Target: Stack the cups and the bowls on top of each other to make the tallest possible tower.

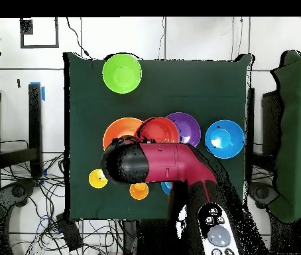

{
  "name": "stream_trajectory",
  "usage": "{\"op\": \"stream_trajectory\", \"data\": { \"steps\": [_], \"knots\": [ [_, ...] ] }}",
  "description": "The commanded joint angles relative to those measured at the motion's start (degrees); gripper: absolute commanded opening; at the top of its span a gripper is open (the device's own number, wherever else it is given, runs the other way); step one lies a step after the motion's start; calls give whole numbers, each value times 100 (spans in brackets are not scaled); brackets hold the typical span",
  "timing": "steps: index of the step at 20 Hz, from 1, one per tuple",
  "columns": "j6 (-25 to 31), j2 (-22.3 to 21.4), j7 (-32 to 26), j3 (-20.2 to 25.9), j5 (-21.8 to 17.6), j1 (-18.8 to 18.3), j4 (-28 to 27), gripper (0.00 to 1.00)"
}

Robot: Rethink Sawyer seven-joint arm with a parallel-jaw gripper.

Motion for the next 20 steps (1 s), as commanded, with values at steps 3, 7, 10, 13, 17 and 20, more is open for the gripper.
{"op": "stream_trajectory", "data": {
  "steps": [3, 7, 10, 13, 17, 20],
  "knots": [
    [-607, 586, 641, -192, -473, 259, 374, 0],
    [-686, 689, 633, -263, -451, 336, 308, 0],
    [-711, 759, 621, -304, -431, 384, 255, 0],
    [-638, 611, 652, -280, -291, 448, 373, 0],
    [182, -138, 633, -298, 70, 614, 471, 0],
    [601, -310, 681, -336, 204, 765, 326, 0]
  ]
}}
